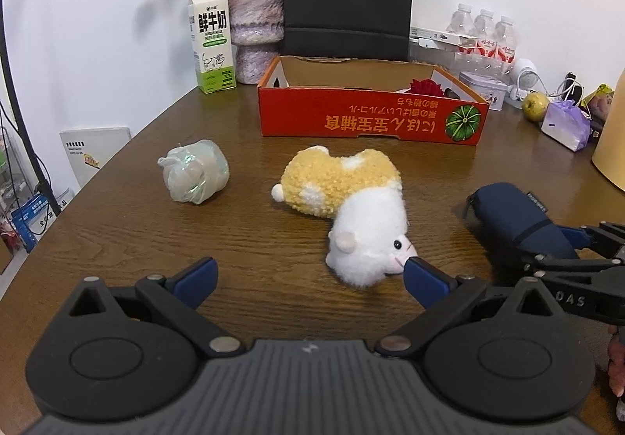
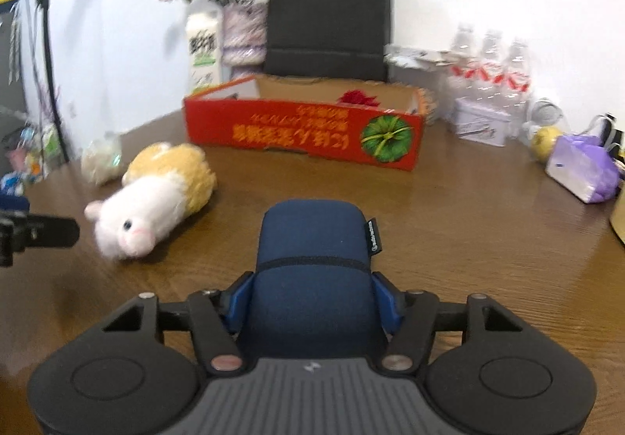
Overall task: Organize objects
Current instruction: 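Grasp the plush sheep with the left tool while the right tool grasps the navy pouch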
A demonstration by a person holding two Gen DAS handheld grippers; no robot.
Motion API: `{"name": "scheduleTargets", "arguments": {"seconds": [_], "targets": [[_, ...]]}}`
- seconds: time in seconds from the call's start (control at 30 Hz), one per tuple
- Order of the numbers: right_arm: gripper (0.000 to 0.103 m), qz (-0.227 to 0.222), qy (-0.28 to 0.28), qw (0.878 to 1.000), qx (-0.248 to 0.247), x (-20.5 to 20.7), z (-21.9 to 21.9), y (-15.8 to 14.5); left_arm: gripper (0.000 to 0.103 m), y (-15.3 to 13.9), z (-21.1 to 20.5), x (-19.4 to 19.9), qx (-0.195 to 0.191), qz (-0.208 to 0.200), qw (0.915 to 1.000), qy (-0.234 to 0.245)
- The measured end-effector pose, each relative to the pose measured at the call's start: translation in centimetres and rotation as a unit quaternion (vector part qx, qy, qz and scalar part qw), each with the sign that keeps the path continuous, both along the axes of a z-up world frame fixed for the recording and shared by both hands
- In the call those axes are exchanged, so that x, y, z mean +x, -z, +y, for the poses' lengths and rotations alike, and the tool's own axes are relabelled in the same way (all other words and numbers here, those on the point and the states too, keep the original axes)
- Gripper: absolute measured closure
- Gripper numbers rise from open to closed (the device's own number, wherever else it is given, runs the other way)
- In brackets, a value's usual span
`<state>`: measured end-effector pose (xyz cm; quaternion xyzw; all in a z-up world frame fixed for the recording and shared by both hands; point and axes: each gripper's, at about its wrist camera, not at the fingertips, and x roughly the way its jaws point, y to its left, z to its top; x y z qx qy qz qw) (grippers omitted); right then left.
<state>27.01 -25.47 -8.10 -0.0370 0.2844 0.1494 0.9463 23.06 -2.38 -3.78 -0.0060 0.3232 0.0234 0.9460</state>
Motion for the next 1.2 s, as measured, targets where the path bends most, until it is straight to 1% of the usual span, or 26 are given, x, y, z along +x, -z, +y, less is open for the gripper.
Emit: {"name": "scheduleTargets", "arguments": {"seconds": [0.17, 0.43, 0.63, 0.83, 1.03, 1.2], "targets": [[0.042, -0.033, 0.027, 0.999, 0.006, -0.7, -0.6, -0.5, 0.000, -0.2, -0.7, 0.9, 0.000, -0.002, 0.9999, 0.011], [0.042, -0.070, 0.044, 0.997, -0.004, -1.7, -0.6, -1.0, 0.000, -0.3, -2.3, 3.0, 0.005, -0.001, 0.9995, 0.030], [0.042, -0.080, 0.056, 0.995, 0.005, -2.0, -1.0, -1.1, 0.000, -0.3, -3.2, 4.7, 0.011, 0.001, 0.9992, 0.038], [0.042, -0.086, 0.062, 0.994, 0.004, -2.1, -1.0, -1.2, 0.000, 0.1, -3.8, 6.8, 0.017, 0.012, 0.9991, 0.036], [0.042, -0.090, 0.061, 0.994, 0.004, -2.2, -1.0, -1.2, 0.000, 1.2, -3.9, 8.7, 0.016, 0.027, 0.9992, 0.026], [0.042, -0.090, 0.060, 0.994, 0.008, -2.2, -1.1, -1.1, 0.000, 2.5, -3.5, 9.7, 0.003, 0.048, 0.9987, 0.015]]}}
